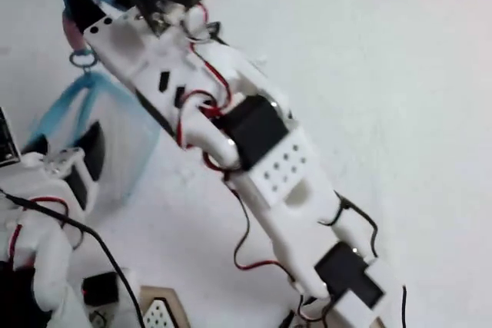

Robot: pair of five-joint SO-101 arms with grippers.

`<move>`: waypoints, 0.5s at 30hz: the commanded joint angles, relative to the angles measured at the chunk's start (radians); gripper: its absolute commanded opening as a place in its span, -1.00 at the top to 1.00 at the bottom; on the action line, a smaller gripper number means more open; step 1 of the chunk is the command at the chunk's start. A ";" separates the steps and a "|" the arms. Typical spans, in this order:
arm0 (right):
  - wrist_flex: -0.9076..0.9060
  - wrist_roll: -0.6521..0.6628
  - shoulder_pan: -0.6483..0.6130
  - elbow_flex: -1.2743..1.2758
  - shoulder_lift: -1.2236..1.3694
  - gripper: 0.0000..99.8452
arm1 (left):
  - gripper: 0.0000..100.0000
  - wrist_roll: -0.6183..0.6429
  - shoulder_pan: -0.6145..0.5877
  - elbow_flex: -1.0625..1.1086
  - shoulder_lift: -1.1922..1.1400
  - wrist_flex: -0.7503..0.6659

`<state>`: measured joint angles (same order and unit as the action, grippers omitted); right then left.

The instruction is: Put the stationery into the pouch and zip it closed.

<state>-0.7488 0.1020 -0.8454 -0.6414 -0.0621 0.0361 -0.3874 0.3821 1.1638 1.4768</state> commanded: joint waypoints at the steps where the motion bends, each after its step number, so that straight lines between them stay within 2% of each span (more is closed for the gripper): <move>1: 0.042 0.003 0.013 -0.018 -0.088 0.97 | 0.47 -0.048 -0.058 -0.035 -0.013 -0.081; 11: 0.038 0.003 -0.028 -0.061 -0.117 0.97 | 0.47 -0.046 -0.068 -0.034 -0.036 -0.183; 15: 0.031 0.003 -0.024 0.049 -0.122 0.97 | 0.51 -0.044 -0.068 -0.034 -0.105 -0.176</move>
<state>-0.7380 0.1020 -0.8638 -0.6245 -0.1174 -0.0115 -0.4519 0.3821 1.1055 1.3157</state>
